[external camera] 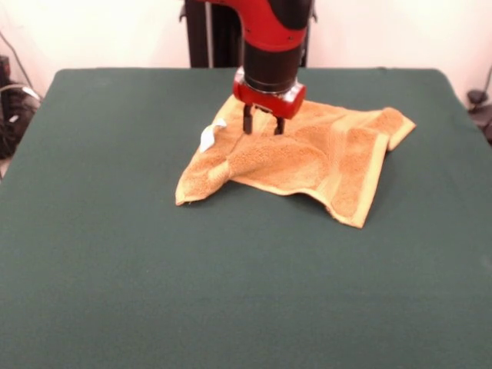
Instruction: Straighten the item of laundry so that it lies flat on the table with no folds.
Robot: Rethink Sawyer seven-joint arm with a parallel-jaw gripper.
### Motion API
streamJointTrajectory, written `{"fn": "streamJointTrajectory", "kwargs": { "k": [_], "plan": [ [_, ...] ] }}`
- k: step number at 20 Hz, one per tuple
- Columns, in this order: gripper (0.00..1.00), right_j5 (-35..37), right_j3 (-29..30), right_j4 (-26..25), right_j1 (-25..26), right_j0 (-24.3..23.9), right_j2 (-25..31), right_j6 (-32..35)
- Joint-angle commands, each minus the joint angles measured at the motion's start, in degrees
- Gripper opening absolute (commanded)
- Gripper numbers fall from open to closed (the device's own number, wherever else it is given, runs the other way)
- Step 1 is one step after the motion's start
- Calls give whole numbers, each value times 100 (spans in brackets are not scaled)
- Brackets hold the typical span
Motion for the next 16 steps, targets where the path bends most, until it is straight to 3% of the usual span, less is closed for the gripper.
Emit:
{"fn": "streamJointTrajectory", "kwargs": {
  "k": [1,7,13,16],
  "plan": [
    [100,745,164,41,794,505,183,733],
    [100,1126,532,-184,276,521,-76,438],
    [100,606,943,-518,-234,489,-218,311],
    [100,691,1182,-561,-455,365,-102,312]
  ]
}}
